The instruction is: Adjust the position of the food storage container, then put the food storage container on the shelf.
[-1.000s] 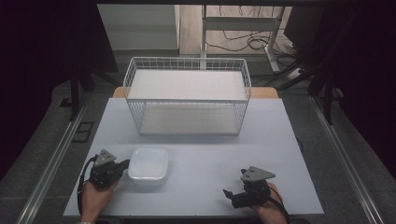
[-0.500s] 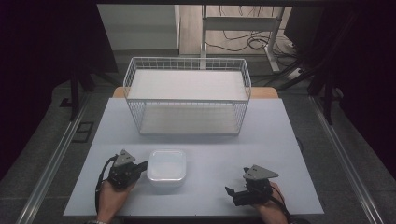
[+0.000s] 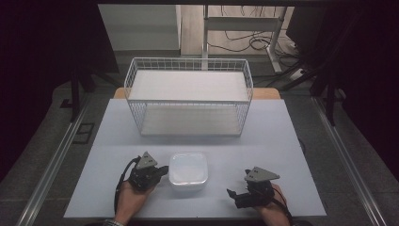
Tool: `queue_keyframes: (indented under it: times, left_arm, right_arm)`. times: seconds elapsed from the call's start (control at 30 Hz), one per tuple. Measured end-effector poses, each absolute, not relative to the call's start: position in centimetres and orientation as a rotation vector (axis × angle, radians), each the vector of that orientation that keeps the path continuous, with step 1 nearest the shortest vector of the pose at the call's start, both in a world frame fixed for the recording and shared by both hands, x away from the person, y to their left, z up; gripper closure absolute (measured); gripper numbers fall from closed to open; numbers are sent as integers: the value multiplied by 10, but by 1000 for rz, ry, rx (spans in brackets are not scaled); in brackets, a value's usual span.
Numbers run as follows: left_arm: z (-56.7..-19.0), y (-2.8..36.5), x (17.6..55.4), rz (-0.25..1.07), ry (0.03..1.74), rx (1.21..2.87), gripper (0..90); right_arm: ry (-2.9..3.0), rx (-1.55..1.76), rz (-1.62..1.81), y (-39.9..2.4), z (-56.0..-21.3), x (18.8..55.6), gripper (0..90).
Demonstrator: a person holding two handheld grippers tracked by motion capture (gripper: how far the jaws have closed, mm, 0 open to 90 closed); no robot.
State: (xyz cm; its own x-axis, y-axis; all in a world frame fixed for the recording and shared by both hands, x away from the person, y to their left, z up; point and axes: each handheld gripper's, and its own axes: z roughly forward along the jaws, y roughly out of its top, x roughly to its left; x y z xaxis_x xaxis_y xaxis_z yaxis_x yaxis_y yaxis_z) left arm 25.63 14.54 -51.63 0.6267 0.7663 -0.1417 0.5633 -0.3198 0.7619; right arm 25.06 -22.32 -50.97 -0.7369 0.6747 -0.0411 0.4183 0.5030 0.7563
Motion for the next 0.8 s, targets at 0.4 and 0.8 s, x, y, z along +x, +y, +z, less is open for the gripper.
queue_keyframes:
  times: [0.4, 0.8]
  left_arm:
    - [-514, 163, 254, 344, 1112, 1955, 559]
    - [-520, 180, 245, 361, 1082, 1926, 76]
  right_arm:
    - [2421, 902, 1086, -225, -509, 250, 39]
    - [2432, 914, 1126, -224, -511, 251, 35]
